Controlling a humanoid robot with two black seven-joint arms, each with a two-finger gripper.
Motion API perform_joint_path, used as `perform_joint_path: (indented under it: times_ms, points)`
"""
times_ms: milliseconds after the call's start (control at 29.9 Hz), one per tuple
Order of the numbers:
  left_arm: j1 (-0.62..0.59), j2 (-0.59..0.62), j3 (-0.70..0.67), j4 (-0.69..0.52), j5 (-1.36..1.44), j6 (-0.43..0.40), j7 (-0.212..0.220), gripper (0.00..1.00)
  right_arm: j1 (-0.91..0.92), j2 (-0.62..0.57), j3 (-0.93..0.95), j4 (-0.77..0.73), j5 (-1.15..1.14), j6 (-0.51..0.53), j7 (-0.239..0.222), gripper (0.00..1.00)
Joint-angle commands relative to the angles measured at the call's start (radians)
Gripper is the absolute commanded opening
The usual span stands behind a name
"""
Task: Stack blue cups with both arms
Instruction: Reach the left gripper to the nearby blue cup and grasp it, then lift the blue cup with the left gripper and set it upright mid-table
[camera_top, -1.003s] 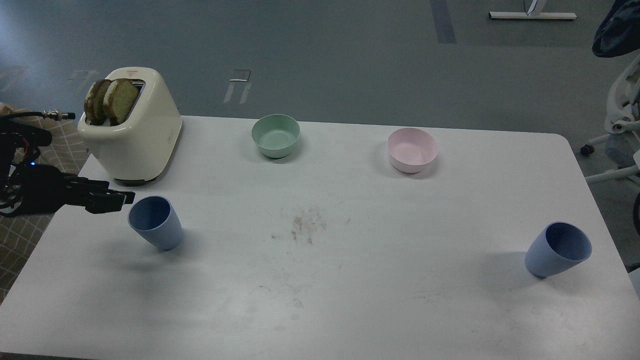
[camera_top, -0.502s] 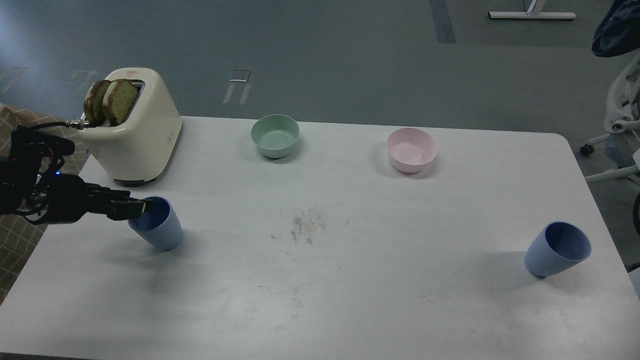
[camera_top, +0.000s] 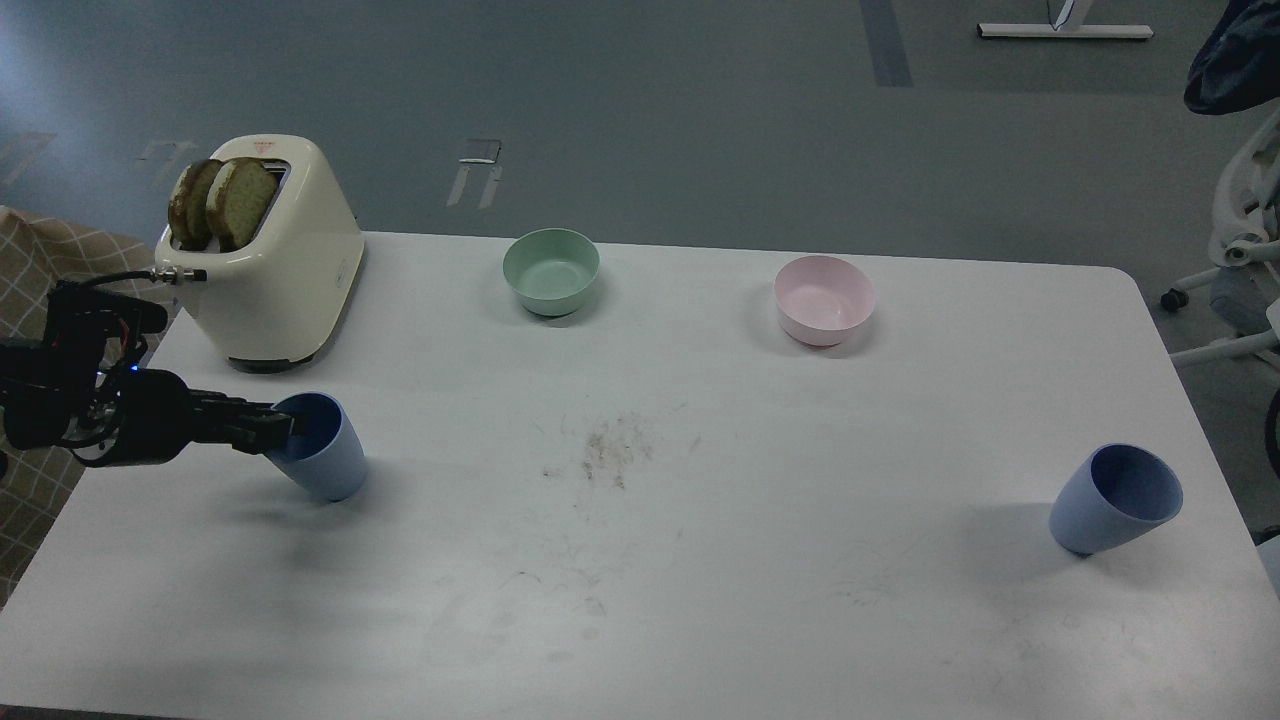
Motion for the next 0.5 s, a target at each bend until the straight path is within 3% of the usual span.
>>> perform_joint_path:
  times_ms: [0,268,401,468]
  points:
    - [0.000,0.001,0.001,0.000,0.005,-0.001,-0.016,0.00,-0.007,0.000,0.000,0.001,0.000,0.000,0.000,1.00]
    - [-0.058,0.007,-0.002,-0.057,0.013,-0.027,-0.021,0.00,-0.026,0.000,0.012,0.001,0.000,0.000,0.002,1.00]
    - [-0.226,-0.011,0.000,-0.081,0.014,-0.036,-0.016,0.00,-0.035,0.000,0.029,0.003,0.000,0.000,0.002,1.00]
    - [-0.305,-0.078,0.001,-0.095,0.018,-0.036,-0.009,0.00,-0.046,-0.002,0.040,0.003,0.000,0.000,0.002,1.00]
